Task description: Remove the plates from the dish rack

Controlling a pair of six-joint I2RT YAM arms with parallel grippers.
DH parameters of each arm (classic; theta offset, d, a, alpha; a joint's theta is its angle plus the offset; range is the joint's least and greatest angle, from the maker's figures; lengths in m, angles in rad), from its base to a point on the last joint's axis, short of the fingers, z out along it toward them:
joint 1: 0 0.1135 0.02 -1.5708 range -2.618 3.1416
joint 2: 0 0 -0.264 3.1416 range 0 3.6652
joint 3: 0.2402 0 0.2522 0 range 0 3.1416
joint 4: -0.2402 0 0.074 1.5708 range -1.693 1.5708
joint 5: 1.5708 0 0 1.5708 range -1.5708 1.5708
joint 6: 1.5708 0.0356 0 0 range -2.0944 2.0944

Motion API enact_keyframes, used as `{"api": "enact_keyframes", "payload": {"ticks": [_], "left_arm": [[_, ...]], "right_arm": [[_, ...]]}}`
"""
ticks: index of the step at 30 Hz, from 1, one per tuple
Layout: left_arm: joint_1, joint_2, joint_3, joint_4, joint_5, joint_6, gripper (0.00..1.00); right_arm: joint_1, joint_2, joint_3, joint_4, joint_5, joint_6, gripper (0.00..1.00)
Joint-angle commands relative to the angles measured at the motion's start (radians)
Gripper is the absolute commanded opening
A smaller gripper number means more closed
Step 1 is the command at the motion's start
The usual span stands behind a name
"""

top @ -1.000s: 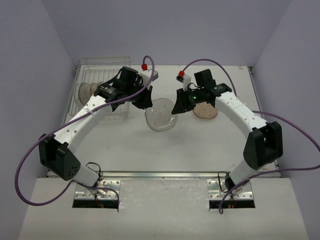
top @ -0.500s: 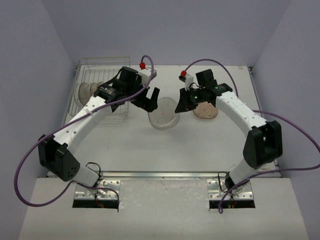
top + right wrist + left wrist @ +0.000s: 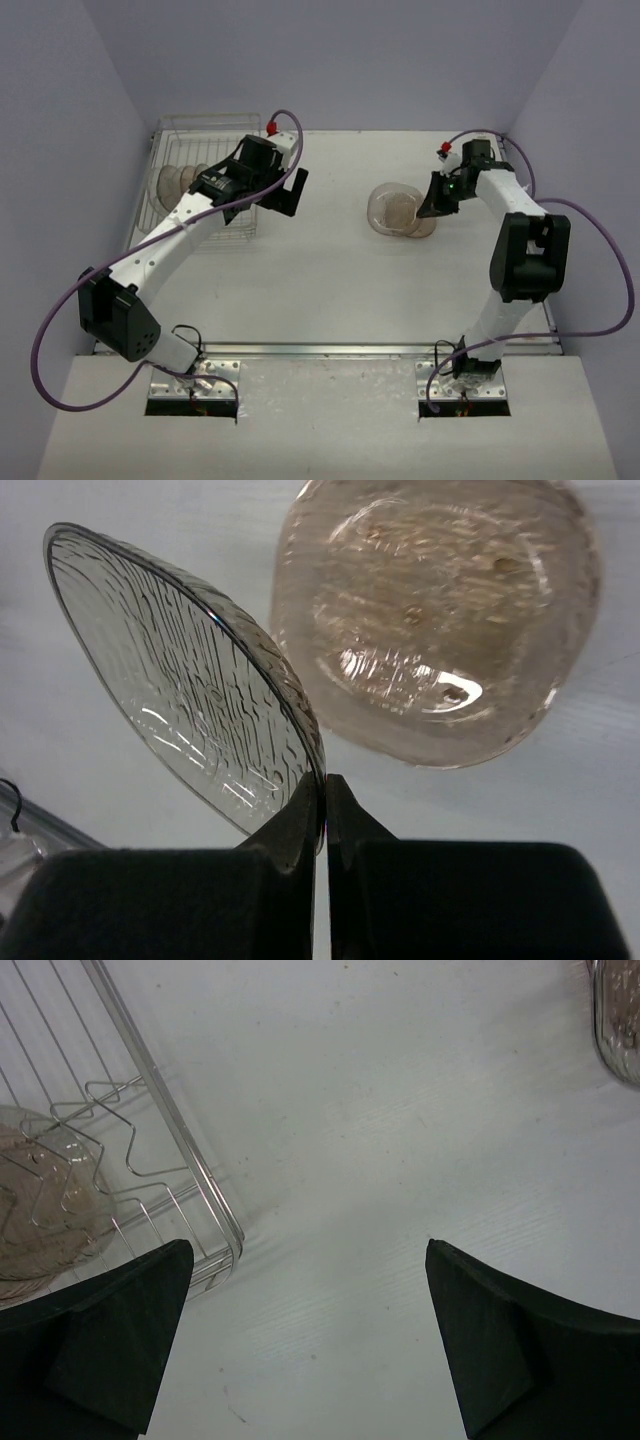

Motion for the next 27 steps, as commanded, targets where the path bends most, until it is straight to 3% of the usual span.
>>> {"api": "enact_keyframes", "payload": {"ticks": [1, 18, 20, 24, 25, 27], "left_arm": [[0.000, -0.019, -0.026, 0.034, -0.023, -0.011, 1.00], [0.001, -0.017, -0.044, 0.033, -0.025, -0.011, 1.00], [0.000, -0.020, -0.050, 0.034, -0.028, -0.009, 1.00], [0.000, -0.025, -0.047, 0.036, -0.057, -0.009, 1.00], [0.000, -0.028, -0.045, 0.037, -0.082, -0.009, 1.00], [0.003, -0.037, -0.047, 0.047, -0.140, -0.015, 1.00]], "right_arm": [[-0.053, 0.098, 0.153, -0.074, 0.006, -0.049, 0.00], [-0.136, 0.257, 0.266, -0.101, -0.007, -0.047, 0.04], [-0.137, 0.274, 0.291, -0.125, -0.007, -0.052, 0.16], [-0.137, 0.278, 0.337, -0.172, 0.009, -0.061, 0.68], [-0.137, 0.263, 0.337, -0.173, 0.018, -0.063, 0.75], [-0.137, 0.224, 0.338, -0.175, 0.027, -0.067, 0.79]]}}
